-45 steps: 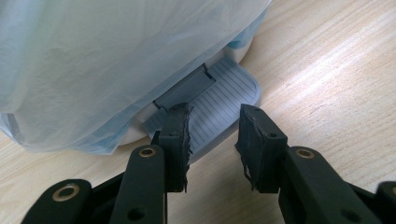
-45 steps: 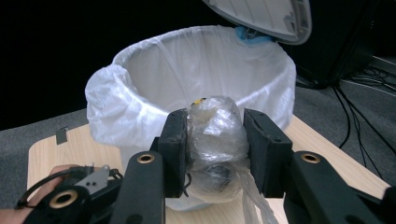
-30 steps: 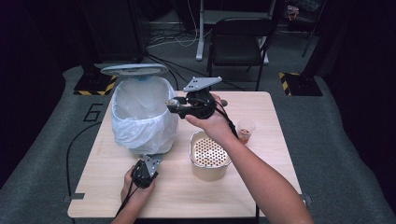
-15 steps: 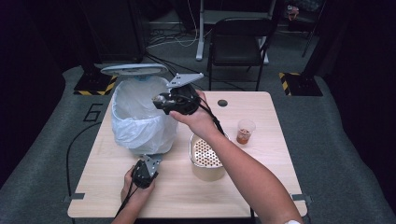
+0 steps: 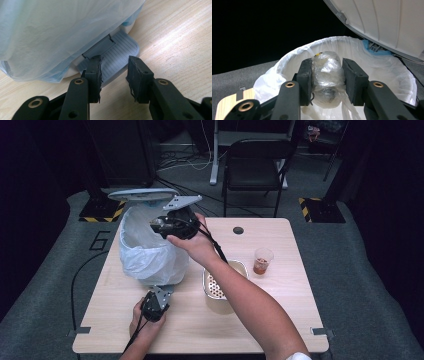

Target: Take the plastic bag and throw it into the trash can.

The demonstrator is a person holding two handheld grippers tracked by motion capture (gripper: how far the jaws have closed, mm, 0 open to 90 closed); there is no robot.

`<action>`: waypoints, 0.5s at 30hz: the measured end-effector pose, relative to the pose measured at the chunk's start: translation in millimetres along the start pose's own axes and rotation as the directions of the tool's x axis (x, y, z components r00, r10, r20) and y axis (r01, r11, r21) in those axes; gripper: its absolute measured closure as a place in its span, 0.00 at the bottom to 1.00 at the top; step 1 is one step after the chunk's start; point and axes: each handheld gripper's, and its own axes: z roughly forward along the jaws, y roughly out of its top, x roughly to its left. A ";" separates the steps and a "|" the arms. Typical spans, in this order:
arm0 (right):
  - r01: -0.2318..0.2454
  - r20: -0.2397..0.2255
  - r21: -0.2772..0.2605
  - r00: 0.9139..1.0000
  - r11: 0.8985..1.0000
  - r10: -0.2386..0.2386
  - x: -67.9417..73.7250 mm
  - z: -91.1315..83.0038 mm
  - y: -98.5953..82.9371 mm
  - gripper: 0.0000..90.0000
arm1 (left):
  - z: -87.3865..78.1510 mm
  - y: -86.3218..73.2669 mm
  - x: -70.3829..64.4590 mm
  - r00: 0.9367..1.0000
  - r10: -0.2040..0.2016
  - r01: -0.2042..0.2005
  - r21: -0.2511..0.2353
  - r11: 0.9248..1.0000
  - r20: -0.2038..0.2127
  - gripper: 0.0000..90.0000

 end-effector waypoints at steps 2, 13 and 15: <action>-0.003 0.003 0.001 1.000 1.000 0.003 0.0 1.7 0.1 0.68 | 0.0 0.0 0.0 1.000 0.000 0.000 0.000 1.000 0.000 0.71; -0.023 0.064 -0.003 0.998 1.000 0.023 0.3 23.5 1.3 0.68 | 0.0 0.0 -0.2 1.000 0.000 0.000 0.000 1.000 -0.001 0.71; -0.025 0.060 -0.009 0.998 1.000 0.025 0.7 26.7 1.4 0.68 | -0.1 0.0 -0.3 1.000 -0.001 0.001 0.001 1.000 -0.001 0.71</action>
